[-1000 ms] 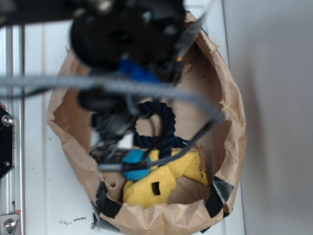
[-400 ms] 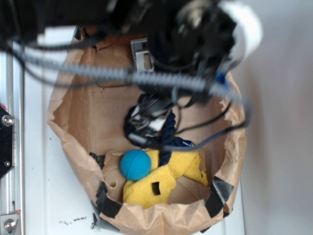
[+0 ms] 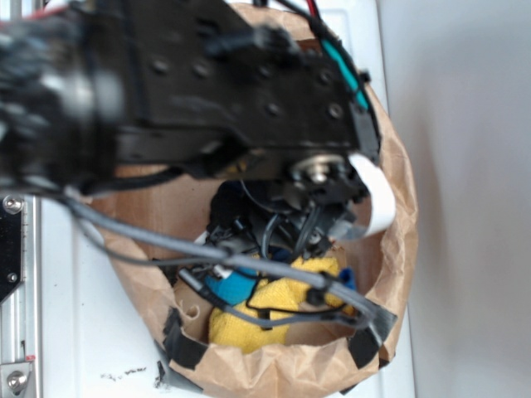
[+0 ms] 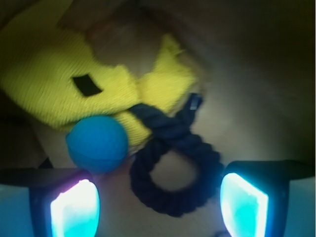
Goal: Grab the yellow cloth.
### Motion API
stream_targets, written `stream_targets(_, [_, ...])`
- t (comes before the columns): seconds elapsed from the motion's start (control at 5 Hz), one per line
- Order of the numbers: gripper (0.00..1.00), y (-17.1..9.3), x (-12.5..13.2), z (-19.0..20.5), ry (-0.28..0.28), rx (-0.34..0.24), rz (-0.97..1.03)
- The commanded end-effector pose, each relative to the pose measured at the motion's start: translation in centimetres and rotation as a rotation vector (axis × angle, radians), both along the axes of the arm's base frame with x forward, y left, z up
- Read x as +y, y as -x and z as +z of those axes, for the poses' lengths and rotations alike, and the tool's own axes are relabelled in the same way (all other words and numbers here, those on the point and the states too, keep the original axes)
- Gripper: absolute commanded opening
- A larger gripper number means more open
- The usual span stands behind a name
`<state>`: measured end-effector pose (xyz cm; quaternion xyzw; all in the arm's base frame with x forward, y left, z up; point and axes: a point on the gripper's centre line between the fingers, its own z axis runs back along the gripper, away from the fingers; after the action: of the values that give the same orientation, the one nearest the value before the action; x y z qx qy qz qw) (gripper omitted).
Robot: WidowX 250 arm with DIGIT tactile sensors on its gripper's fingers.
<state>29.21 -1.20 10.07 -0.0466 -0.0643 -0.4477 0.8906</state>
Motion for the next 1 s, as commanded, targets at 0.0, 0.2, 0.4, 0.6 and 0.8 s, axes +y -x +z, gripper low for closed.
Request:
stream_targets(0.0, [1.00,-0.4,-1.4,3.0,-0.048,0.016,0.020])
stream_targets(0.2, [1.00,-0.4,-1.4,3.0,-0.048,0.016,0.020])
stream_targets(0.4, [1.00,1.1,-2.2,2.8,-0.039,-0.124,-0.220])
stream_targets(0.6, [1.00,2.0,-2.4,1.4,-0.057,-0.155,-0.355])
stream_targets(0.8, [1.00,2.9,-3.6,0.5,0.031,-0.158,-0.534])
